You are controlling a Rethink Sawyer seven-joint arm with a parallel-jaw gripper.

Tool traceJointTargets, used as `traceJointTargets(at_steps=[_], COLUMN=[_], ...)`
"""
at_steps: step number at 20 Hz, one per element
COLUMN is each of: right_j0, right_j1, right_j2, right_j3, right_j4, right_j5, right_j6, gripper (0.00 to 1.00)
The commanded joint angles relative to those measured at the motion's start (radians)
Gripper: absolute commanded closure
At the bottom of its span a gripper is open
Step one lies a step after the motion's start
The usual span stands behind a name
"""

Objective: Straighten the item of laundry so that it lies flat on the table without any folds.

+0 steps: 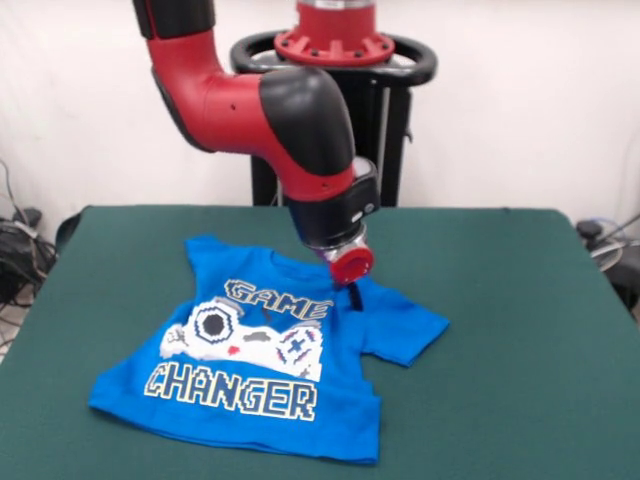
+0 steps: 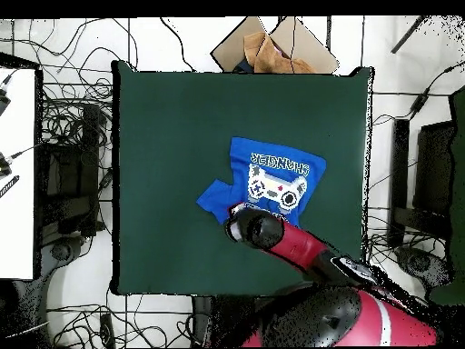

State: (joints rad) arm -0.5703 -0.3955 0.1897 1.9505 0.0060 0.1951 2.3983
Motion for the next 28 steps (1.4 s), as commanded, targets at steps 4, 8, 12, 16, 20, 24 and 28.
traceJointTargets(at_steps=[4, 8, 12, 16, 20, 24, 28], right_j0=[0.052, 0.135, 0.19, 0.138, 0.147, 0.167, 0.154], right_j1=[0.507, 0.435, 0.41, 0.449, 0.42, 0.388, 0.392], right_j2=[0.351, 0.302, 0.264, 0.326, 0.362, 0.368, 0.38], right_j3=[0.051, 0.052, 0.043, 0.082, 0.133, 0.152, 0.155], right_j4=[0.168, 0.277, 0.366, 0.39, 0.414, 0.43, 0.423], right_j5=[-0.082, 0.012, 0.093, 0.022, -0.064, -0.075, -0.085], right_j6=[0.164, 0.239, 0.25, 0.186, 0.228, 0.235, 0.206], gripper=[0.0, 0.0, 0.0, 0.0, 0.0, 0.0, 0.0])
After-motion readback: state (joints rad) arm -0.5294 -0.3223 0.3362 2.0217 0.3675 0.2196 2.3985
